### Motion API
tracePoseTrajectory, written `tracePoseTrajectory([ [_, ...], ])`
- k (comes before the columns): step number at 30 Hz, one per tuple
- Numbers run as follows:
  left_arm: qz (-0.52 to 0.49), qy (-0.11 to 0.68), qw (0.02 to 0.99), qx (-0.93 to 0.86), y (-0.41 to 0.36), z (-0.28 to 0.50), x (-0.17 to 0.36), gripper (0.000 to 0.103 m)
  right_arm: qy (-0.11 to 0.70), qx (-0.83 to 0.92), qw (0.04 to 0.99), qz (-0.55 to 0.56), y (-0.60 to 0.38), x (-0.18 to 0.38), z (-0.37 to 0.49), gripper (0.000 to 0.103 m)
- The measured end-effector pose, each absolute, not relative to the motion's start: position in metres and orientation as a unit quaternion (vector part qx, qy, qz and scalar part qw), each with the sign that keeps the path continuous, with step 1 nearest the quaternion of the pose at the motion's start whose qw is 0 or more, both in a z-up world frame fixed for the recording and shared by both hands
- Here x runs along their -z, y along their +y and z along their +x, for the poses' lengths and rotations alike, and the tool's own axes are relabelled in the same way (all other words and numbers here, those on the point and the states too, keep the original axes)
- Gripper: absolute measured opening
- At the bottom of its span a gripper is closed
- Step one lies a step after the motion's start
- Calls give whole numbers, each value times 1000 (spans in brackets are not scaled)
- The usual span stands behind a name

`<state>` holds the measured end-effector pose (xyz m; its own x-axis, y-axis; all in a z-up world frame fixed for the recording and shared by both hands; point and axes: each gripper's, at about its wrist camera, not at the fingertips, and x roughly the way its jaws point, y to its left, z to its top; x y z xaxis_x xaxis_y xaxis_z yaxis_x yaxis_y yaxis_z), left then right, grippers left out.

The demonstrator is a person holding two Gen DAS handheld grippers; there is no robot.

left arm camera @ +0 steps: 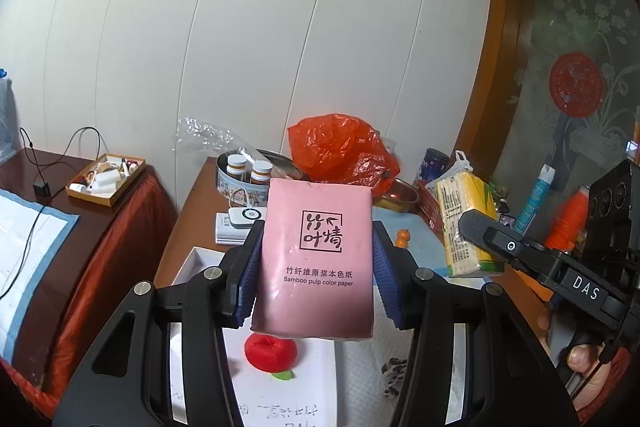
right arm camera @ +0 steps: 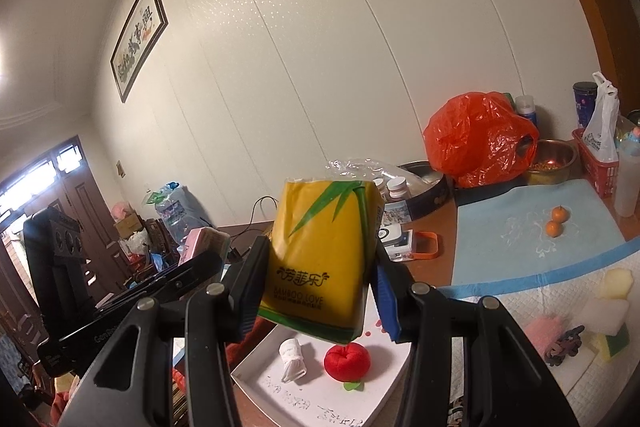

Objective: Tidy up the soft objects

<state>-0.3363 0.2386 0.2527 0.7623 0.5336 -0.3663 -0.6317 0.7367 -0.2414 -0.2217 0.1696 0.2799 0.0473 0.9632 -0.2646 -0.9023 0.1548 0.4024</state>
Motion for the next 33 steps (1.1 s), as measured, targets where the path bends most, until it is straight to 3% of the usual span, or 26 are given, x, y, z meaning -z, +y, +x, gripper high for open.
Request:
tracePoseTrajectory([
  [10,-184,173,904,-346,286,-336,-225,50,260,-623,736,50,194,-268,-223,48],
  [27,-209,286,844,-403,361,-309,-119,51,393,-598,698,-36,265,-172,-227,48],
  [29,-220,289,841,-401,368,-310,-112,60,400,-595,696,-46,276,-163,-225,49],
  [31,-234,285,841,-395,374,-313,-106,99,399,-596,695,-54,285,-159,-226,51],
  [33,-262,268,846,-379,376,-319,-103,103,405,-595,691,-61,295,-151,-225,65],
])
